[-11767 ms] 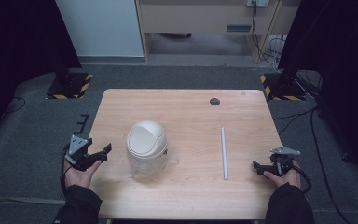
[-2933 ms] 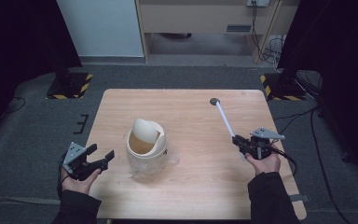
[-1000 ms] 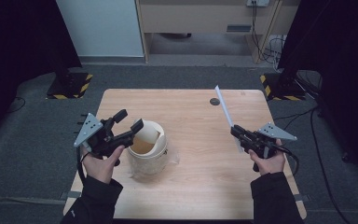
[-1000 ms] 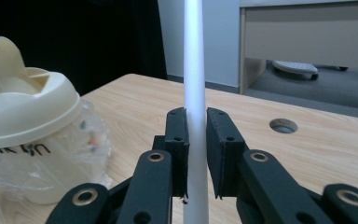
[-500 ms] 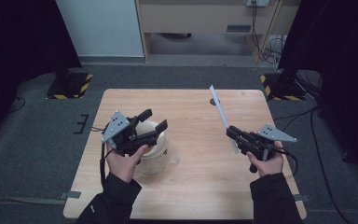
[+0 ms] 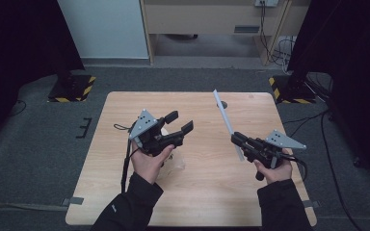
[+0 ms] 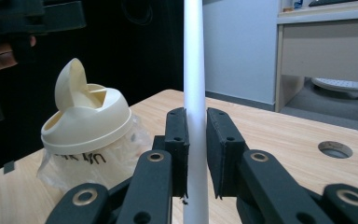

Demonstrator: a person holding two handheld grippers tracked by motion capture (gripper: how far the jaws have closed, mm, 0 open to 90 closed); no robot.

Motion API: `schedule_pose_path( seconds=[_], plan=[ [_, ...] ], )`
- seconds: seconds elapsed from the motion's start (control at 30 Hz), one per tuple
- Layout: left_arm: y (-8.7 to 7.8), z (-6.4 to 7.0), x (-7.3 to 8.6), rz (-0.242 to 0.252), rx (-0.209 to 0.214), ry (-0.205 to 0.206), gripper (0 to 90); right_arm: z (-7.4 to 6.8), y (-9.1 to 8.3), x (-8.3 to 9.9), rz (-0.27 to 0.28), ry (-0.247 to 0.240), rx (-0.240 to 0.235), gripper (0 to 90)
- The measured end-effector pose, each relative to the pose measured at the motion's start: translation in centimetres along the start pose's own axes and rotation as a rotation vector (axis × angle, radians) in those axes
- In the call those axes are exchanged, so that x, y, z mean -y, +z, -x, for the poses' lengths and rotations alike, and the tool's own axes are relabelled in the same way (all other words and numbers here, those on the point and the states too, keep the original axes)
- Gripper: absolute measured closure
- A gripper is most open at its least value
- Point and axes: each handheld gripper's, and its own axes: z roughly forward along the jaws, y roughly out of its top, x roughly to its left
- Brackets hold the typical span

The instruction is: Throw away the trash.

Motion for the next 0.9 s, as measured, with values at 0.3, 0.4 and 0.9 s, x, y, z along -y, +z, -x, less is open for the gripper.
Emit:
schedule_pose_path(
  seconds=[0.3,0.4,0.9],
  plan=[
    [2.4,0.8,0.4,-0.008,0.022,-0.049,34.4,-0.6,0.2,0.6,-0.01,-0.012,-0.036,79.4],
    [3.2,0.8,0.7,-0.014,0.027,-0.077,35.2,-0.9,0.4,0.8,-0.015,-0.008,-0.047,79.3],
    [6.2,1.2,2.0,-0.064,0.049,-0.123,49.1,-1.5,1.1,1.5,-0.035,-0.011,-0.104,79.3]
  ],
)
